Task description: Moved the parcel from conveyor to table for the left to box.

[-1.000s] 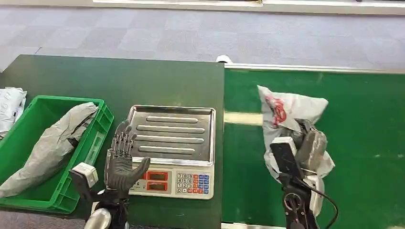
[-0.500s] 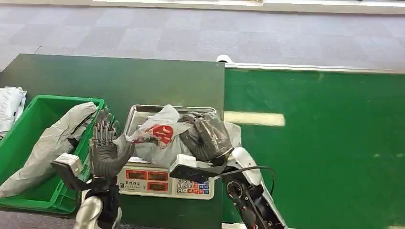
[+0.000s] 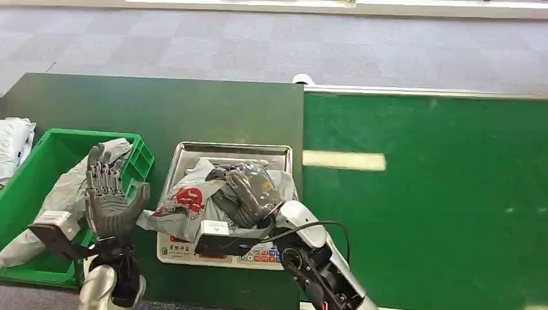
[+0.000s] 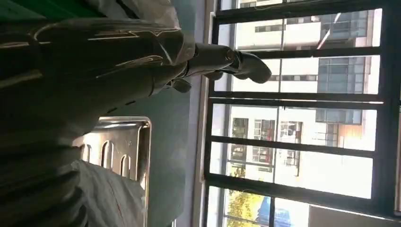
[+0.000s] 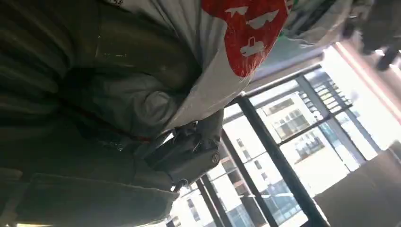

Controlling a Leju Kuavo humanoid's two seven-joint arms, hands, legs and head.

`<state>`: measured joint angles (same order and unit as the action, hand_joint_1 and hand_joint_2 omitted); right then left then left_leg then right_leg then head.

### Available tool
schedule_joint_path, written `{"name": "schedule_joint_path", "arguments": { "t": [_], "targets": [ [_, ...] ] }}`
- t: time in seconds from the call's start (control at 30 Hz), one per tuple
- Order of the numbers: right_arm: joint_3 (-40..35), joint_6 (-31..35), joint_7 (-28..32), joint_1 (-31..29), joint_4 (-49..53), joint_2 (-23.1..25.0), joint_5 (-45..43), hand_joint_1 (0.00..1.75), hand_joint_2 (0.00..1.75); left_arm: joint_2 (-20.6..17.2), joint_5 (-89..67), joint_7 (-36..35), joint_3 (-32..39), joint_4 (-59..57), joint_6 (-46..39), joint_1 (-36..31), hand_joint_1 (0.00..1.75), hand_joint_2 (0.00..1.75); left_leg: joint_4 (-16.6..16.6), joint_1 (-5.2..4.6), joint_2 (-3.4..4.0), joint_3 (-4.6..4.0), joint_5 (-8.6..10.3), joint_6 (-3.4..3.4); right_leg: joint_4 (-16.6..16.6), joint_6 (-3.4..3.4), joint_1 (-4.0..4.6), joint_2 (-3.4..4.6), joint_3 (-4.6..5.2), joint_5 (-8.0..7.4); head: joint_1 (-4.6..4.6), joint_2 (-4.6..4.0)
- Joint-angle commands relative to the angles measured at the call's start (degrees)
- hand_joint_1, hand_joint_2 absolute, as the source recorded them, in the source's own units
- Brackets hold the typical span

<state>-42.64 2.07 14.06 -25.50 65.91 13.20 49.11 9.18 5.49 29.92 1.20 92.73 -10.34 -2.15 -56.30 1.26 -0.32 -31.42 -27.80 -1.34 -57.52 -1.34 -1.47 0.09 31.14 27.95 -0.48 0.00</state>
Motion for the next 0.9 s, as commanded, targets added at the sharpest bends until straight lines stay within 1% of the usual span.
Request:
{"name": "schedule_joint_path", "arguments": {
  "t": [0.03, 0.1, 0.2, 0.23, 0.27, 0.37, 0.5, 0.53, 0.57, 0.87, 0.9],
  "targets": [
    [3.31, 4.39, -6.17, -5.38, -13.42, 0.63, 0.88, 1.75, 1.75, 1.96, -1.37, -0.84, 7.68, 5.76, 0.1, 4.01, 0.0, 1.75, 0.06, 0.02, 0.26, 0.01, 0.04, 0.1, 0.05, 0.16, 0.06, 0.2, 0.08, -0.11, 0.0, 0.0],
    [5.7, 5.05, -7.53, -5.75, -14.93, 0.31, 0.47, 1.75, 1.75, 2.55, -1.78, -1.2, 7.9, 6.29, 0.51, 4.32, 0.0, 1.75, 0.04, 0.0, 0.13, 0.04, 0.02, 0.09, 0.04, 0.09, 0.03, 0.1, 0.02, -0.05, 0.0, 0.0],
    [8.29, 5.55, -7.06, -6.51, -17.4, 0.62, 0.87, 1.75, 1.75, 3.06, -2.39, -1.53, 8.35, 6.16, 0.99, 4.08, 0.0, 1.75, 0.1, 0.01, 0.15, -0.05, 0.13, 0.21, 0.17, 0.17, 0.06, 0.07, 0.08, -0.2, 0.0, 0.0],
    [9.59, 5.66, -7.94, -6.86, -18.4, 0.69, 0.68, 1.75, 1.75, 3.07, -2.47, -1.63, 8.49, 6.05, 1.09, 3.93, 0.0, 1.75, 0.02, -0.01, 0.09, -0.03, 0.06, 0.12, 0.05, 0.09, 0.02, 0.04, 0.04, -0.09, 0.02, 0.0],
    [10.45, 5.68, -8.39, -7.21, -19.23, 0.68, 0.56, 1.75, 1.75, 3.08, -2.53, -1.74, 8.6, 5.98, 1.2, 3.82, 0.0, 1.75, 0.09, 0.01, 0.15, -0.08, 0.15, 0.22, 0.15, 0.18, 0.06, 0.06, 0.1, -0.22, 0.02, 0.0],
    [13.45, 7.48, -10.51, -8.28, -21.74, 0.84, 1.61, 1.75, 1.75, 3.2, -2.78, -2.16, 8.89, 6.26, 1.47, 3.87, 0.0, 1.75, 0.08, -0.01, 0.0, -0.04, 0.12, 0.11, 0.07, 0.14, 0.03, -0.05, 0.05, -0.12, 0.02, 0.0],
    [16.28, 9.82, -11.97, -7.85, -20.85, 0.74, 2.74, 1.75, 1.75, 3.12, -2.96, -2.41, 8.84, 6.06, 1.34, 3.8, 0.0, 1.75, 0.01, 0.0, 0.02, -0.01, 0.04, 0.07, 0.02, 0.1, 0.02, -0.01, 0.03, -0.06, 0.0, 0.0],
    [17.04, 10.97, -12.73, -7.35, -19.82, 0.67, 3.27, 0.14, 1.75, 3.09, -2.99, -2.48, 8.76, 6.06, 1.3, 3.87, 0.0, 1.75, 0.0, -0.02, 0.0, 0.01, 0.03, 0.06, 0.01, 0.08, 0.0, -0.03, 0.02, -0.04, 0.0, 0.0],
    [17.53, 11.42, -13.49, -6.93, -18.9, 0.6, 3.93, 0.0, 1.75, 3.12, -3.04, -2.55, 8.63, 6.12, 1.24, 3.95, 0.0, 1.75, 0.02, -0.01, 0.02, -0.03, 0.07, 0.1, 0.04, 0.13, 0.02, -0.02, 0.05, -0.08, 0.0, 0.0],
    [17.53, 11.42, -13.49, -6.93, -18.9, 0.6, 3.93, 0.0, 1.75, 3.12, -3.04, -2.55, 8.63, 6.12, 1.24, 3.95, 0.0, 1.75, 0.04, -0.01, 0.04, -0.04, 0.09, 0.11, 0.04, 0.15, 0.02, 0.0, 0.08, -0.11, 0.0, 0.0],
    [18.21, 12.09, -14.31, -6.08, -17.35, 0.63, 4.16, 0.0, 1.75, 3.07, -3.14, -2.69, 8.32, 6.03, 1.31, 3.97, 0.0, 1.75, 0.01, -0.01, 0.02, 0.01, 0.04, 0.06, 0.01, 0.1, 0.01, 0.0, 0.02, -0.05, 0.0, 0.0]
  ]
}}
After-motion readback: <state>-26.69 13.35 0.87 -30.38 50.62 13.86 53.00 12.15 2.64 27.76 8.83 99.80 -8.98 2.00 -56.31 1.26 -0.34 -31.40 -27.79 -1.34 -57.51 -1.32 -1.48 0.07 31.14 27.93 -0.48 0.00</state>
